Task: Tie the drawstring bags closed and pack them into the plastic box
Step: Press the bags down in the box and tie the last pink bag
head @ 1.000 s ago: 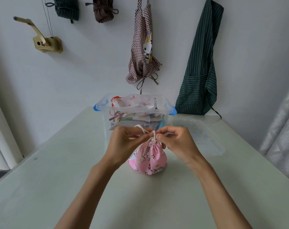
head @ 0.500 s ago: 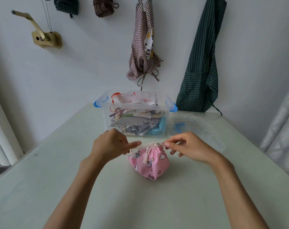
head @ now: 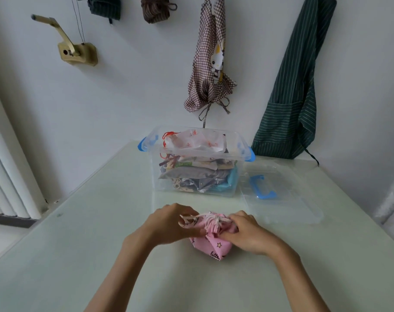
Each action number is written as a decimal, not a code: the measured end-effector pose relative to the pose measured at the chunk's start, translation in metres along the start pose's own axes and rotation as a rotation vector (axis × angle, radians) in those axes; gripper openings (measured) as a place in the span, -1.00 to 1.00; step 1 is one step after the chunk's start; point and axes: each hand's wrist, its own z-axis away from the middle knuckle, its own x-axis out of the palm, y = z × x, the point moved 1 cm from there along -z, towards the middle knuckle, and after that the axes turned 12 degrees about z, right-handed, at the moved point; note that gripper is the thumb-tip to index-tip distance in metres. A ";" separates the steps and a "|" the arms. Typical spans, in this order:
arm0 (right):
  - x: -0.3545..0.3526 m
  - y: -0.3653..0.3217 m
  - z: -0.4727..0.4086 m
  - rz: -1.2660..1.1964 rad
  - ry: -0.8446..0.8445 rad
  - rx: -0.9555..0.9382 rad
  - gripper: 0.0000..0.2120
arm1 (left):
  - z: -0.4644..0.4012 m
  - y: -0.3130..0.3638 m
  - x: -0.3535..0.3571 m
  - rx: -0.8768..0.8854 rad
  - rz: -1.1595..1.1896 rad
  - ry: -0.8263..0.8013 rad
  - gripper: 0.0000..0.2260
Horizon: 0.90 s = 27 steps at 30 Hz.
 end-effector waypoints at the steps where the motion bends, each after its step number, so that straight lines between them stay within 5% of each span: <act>1: 0.002 0.001 -0.003 -0.059 0.053 -0.002 -0.85 | 0.000 0.000 0.002 0.016 -0.009 0.015 -0.61; 5: -0.012 -0.003 -0.006 -0.479 0.155 -0.036 -0.87 | -0.007 0.007 -0.009 0.087 0.165 0.139 -0.85; 10: -0.091 -0.023 -0.008 -0.884 0.207 -0.282 -0.59 | -0.031 0.060 -0.089 0.233 0.373 0.201 -0.98; 14: -0.162 -0.034 -0.040 -0.662 0.653 -0.262 -0.69 | -0.093 0.102 -0.141 0.293 0.292 0.349 -0.91; 17: -0.163 -0.029 -0.067 -0.290 0.939 -0.010 -0.70 | -0.143 0.110 -0.132 0.226 0.144 0.213 -0.71; 23: -0.127 -0.018 -0.081 0.334 0.561 0.002 -0.49 | -0.177 0.101 -0.100 0.127 -0.195 -0.201 -0.55; 27: -0.149 -0.018 -0.077 0.385 0.277 -0.068 -0.48 | -0.191 0.103 -0.089 0.149 -0.510 -0.387 -0.56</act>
